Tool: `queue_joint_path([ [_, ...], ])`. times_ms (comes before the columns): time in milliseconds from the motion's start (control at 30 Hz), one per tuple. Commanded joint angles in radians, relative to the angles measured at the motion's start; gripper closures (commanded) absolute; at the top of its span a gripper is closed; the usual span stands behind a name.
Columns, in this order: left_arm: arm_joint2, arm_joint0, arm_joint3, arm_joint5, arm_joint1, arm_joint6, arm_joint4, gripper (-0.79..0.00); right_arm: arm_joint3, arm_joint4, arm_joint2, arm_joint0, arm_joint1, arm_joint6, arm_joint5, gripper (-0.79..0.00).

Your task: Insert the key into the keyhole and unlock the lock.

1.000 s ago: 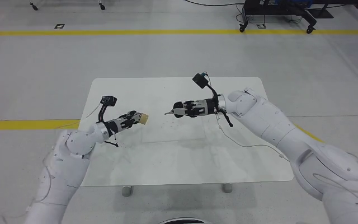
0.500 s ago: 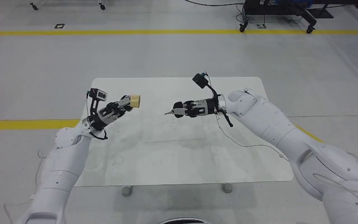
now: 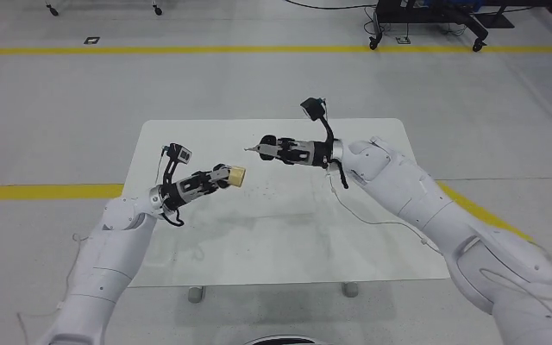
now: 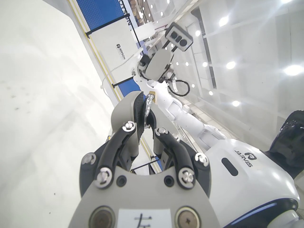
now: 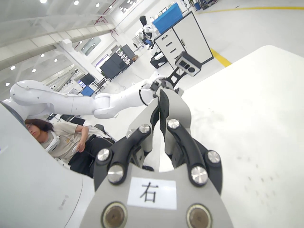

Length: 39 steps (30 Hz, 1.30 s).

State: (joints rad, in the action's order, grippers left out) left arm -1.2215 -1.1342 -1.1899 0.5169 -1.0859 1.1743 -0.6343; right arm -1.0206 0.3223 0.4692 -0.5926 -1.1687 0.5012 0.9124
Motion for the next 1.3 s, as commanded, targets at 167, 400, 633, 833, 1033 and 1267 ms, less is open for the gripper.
queue_joint_path([
  [167, 0.023, 0.019, -0.018, -0.011, -0.006, -0.016, 0.032, 0.0, -0.007, -0.05, 0.02, -0.013, -0.026, -0.049, -0.048, 0.0],
  [400, 0.03, 0.026, -0.012, -0.037, -0.011, -0.011, -0.014, 0.0, 0.003, -0.065, 0.037, -0.025, -0.043, -0.028, -0.054, 0.0],
  [633, 0.039, 0.049, 0.019, -0.046, -0.019, -0.02, -0.041, 0.0, 0.003, -0.085, 0.048, -0.036, -0.057, 0.016, -0.054, 0.0],
  [833, 0.043, 0.065, 0.044, -0.092, -0.026, -0.024, -0.093, 0.0, 0.004, -0.086, 0.068, -0.045, -0.063, 0.05, -0.038, 0.0],
  [1033, 0.053, 0.08, 0.074, -0.127, -0.033, -0.031, -0.102, 0.0, 0.004, -0.066, 0.101, -0.058, -0.065, 0.056, -0.009, 0.0],
  [1267, 0.076, 0.099, 0.111, -0.301, -0.04, -0.02, -0.146, 0.0, 0.002, -0.07, 0.142, -0.074, -0.068, 0.038, 0.027, 0.0],
])
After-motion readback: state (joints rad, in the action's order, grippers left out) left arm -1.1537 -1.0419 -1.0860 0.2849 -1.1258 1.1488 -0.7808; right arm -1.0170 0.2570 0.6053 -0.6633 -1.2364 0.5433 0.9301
